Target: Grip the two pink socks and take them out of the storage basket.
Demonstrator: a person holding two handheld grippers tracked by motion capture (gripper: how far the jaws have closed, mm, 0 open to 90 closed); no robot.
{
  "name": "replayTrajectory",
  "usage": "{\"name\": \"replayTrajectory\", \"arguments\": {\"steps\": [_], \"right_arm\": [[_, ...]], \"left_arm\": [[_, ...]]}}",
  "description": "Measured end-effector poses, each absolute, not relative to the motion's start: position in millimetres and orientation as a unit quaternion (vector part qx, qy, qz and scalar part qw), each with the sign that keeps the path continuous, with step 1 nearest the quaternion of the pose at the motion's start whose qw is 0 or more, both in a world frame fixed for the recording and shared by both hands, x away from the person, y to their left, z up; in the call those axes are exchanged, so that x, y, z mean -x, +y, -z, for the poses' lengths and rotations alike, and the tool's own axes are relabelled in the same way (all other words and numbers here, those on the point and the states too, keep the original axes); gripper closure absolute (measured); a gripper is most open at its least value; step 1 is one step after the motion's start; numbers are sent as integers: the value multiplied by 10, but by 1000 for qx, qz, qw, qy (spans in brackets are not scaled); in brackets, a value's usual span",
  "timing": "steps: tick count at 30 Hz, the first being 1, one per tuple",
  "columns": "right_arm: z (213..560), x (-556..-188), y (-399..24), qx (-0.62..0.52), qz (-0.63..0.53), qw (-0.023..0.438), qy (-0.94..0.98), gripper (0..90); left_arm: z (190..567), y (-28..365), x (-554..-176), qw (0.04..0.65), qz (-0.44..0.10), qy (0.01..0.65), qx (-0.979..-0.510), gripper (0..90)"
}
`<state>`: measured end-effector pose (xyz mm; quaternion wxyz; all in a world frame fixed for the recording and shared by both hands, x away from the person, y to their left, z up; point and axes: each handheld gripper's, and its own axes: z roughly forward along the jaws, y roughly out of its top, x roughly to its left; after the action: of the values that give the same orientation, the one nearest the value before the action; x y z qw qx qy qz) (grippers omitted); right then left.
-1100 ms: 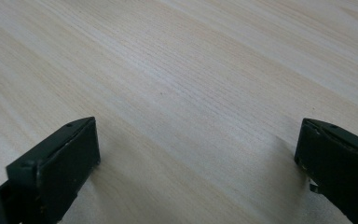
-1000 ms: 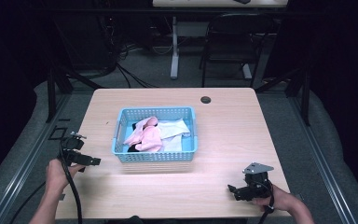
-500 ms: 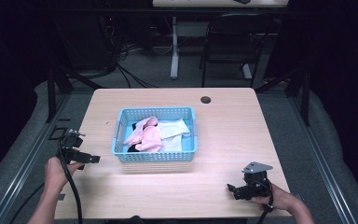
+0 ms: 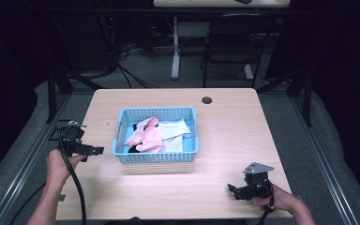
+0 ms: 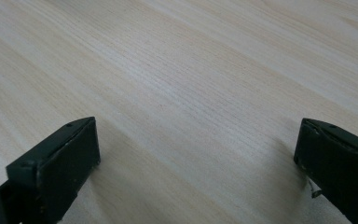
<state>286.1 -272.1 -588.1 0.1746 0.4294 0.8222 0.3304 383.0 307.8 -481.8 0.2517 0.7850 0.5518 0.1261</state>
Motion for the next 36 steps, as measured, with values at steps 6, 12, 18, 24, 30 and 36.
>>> {"name": "replayTrajectory", "arguments": {"steps": [6,12,18,24,30,36], "right_arm": [[5882,-2861,-2723,-429,-331,174,822,0],[5880,-2866,-2721,-428,-330,173,823,0],[5880,-2867,-2721,-428,-330,173,823,0],[5882,-2871,-2719,-427,-331,174,823,0],[5885,-2871,-2717,-428,-333,174,822,0],[5885,-2871,-2718,-428,-333,175,822,0]], "left_arm": [[4647,2975,-3897,265,-127,538,-790,0],[4501,2852,-3998,272,-127,524,-797,0],[4438,2690,-4102,276,-131,510,-804,0],[4420,2513,-4237,273,-127,495,-815,0],[4423,2327,-4379,273,-118,486,-822,0],[4461,2114,-4525,263,-106,473,-834,0]]}}
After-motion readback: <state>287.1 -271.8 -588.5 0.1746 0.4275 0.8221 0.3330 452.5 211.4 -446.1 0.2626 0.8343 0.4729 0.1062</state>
